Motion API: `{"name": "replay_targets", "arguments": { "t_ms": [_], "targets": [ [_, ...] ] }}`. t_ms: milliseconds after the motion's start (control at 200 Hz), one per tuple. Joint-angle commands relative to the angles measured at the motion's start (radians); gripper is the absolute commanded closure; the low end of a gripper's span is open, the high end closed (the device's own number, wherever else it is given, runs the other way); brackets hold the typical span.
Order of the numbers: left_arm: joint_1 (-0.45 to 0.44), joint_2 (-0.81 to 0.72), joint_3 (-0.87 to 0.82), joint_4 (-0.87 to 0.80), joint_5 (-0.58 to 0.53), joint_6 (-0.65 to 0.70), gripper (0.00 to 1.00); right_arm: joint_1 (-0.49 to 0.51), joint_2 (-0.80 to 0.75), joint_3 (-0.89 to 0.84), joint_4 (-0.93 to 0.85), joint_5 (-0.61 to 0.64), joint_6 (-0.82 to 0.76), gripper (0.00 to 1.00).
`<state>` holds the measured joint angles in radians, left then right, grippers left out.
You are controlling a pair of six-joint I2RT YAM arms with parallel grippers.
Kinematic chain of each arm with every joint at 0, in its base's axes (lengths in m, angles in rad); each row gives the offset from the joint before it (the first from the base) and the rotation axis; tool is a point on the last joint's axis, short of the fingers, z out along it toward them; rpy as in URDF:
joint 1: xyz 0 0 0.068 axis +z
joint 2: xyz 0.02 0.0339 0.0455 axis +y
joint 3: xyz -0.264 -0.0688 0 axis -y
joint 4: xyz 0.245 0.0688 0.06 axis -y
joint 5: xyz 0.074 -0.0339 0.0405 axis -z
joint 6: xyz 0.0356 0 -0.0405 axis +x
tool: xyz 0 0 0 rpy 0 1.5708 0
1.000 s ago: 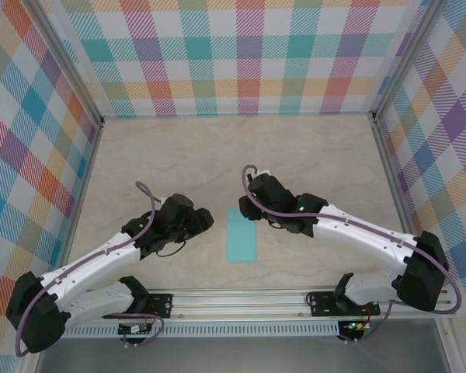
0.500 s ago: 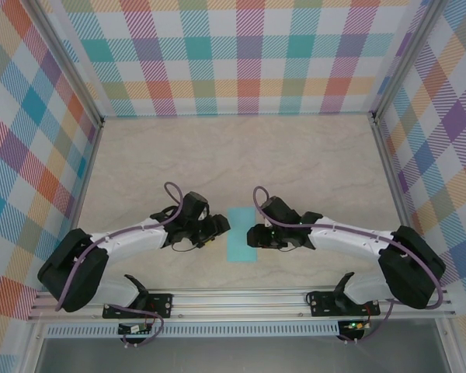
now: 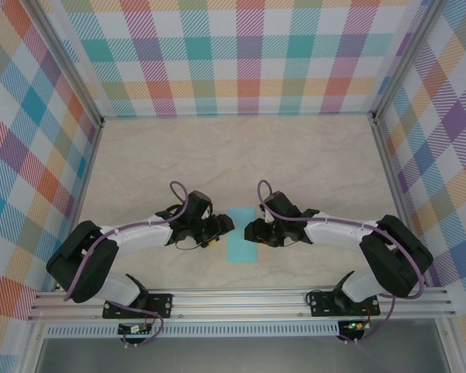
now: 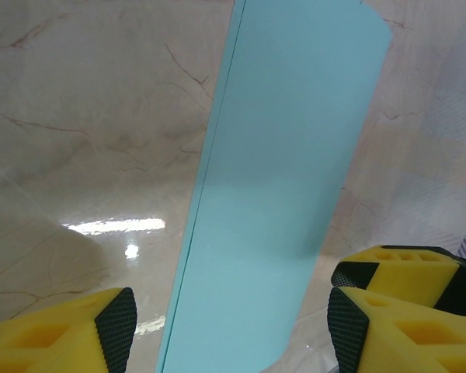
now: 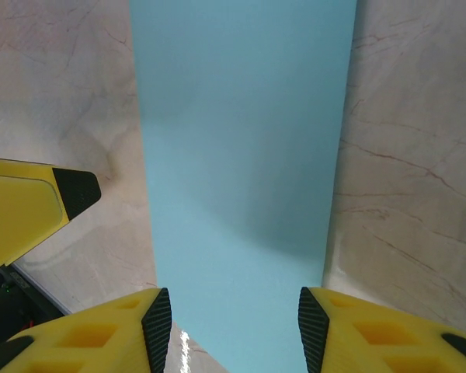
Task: Fold a paper plane with a square sheet of paper (pick it up from the middle)
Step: Pick up the paper from the center of the table.
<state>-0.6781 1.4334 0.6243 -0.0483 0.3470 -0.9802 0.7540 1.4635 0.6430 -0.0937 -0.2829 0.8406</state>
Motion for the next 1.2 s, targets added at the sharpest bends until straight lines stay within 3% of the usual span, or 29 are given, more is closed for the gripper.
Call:
{"name": "replay_targets", "arguments": {
  "t_ms": [0,1195],
  "targets": [
    [0.008,0.011,0.026,0.017,0.019,-0.002,0.32,-0.007,0.027,-0.006,0.050,-0.042,0.012,0.51],
    [-0.052,0.037,0.031,-0.005,0.037,-0.051,0.48,-0.020,0.065,-0.085,0.072,-0.004,0.054,0.51]
  ]
}}
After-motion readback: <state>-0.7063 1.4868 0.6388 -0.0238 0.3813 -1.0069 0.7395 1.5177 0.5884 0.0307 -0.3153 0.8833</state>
